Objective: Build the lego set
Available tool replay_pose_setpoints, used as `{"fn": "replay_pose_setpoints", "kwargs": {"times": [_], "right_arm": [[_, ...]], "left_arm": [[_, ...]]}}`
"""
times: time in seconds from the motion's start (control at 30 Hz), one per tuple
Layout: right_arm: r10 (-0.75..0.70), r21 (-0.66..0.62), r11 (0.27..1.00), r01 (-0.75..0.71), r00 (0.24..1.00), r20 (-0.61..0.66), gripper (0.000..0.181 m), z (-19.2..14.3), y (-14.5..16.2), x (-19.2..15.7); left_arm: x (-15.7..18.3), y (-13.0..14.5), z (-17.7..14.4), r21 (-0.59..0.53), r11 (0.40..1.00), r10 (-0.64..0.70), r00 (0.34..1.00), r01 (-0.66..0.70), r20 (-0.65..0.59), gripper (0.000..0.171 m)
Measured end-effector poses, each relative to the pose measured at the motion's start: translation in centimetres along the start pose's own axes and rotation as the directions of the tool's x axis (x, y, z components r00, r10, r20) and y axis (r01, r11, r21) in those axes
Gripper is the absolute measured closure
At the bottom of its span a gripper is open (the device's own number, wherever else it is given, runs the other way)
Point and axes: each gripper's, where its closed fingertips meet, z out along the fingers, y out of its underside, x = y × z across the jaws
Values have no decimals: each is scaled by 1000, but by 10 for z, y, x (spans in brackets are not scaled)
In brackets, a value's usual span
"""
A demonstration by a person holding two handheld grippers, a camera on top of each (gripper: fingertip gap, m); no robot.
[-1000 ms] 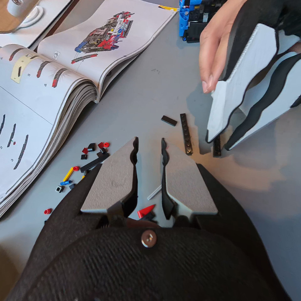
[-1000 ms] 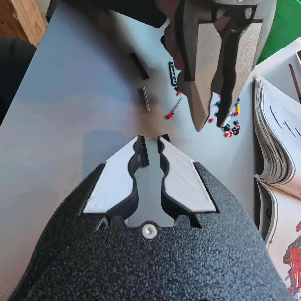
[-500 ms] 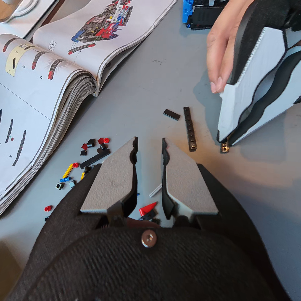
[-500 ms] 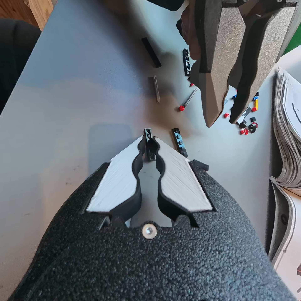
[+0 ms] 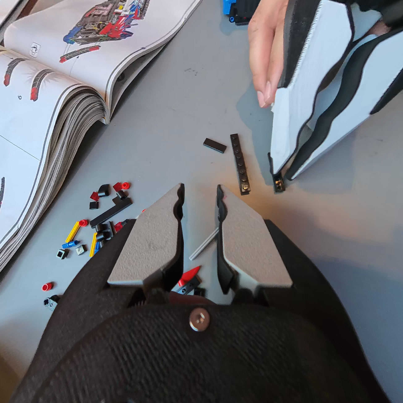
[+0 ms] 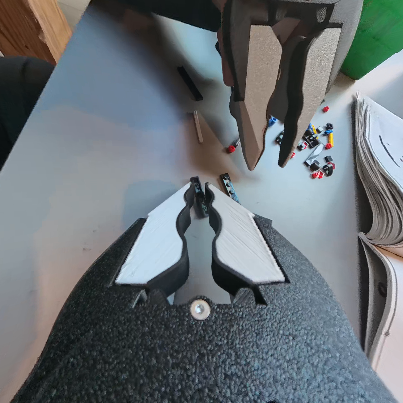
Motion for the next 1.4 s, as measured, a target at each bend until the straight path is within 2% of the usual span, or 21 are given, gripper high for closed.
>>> {"fn": "replay_pose_setpoints", "kwargs": {"times": [0.13,0.27,0.4,0.5,0.6,0.7,0.77,0.9,1.0,1.07,1.2,1.33,1.4], "right_arm": [[-1,-1,1000,1,1000,19,173,0,0,-3],[35,87,996,-33,999,-15,173,-8,-15,7],[67,209,978,-21,974,-218,174,-22,-34,43],[87,194,981,-4,902,-423,179,-34,-31,75],[70,145,989,1,872,-484,181,-36,-23,84],[75,128,992,-13,865,-496,181,-34,-19,85],[77,118,993,-17,846,-527,181,-37,-16,90],[119,130,990,-55,824,-554,181,-41,-13,97],[124,132,989,-61,828,-546,181,-40,-12,96],[116,122,991,-59,836,-537,181,-38,-12,93],[109,107,992,-63,855,-508,181,-32,-10,87],[129,123,989,-80,871,-474,181,-30,-11,83],[140,134,987,-87,873,-468,181,-31,-11,83]], "left_arm": [[-3,-1,0,4,1000,-4,1000,4,14,145],[-17,-4,-5,26,999,-21,997,19,75,145],[-48,-18,-22,135,988,-98,974,71,203,147],[-79,-33,-49,275,955,-203,923,113,328,147],[-102,-41,-77,410,898,-321,871,157,371,147],[-113,-39,-88,448,874,-376,846,188,379,136],[-111,-34,-83,420,887,-362,857,195,366,134],[-83,-10,-48,205,954,-265,933,218,242,144],[-66,4,-28,80,986,-161,965,147,206,158],[-59,10,-21,28,993,-117,974,114,192,160],[-52,18,-16,-20,995,-91,984,95,156,164],[-9,15,-21,-22,1000,16,998,-17,-69,165],[0,15,-20,-26,996,80,994,-82,-80,165]]}}
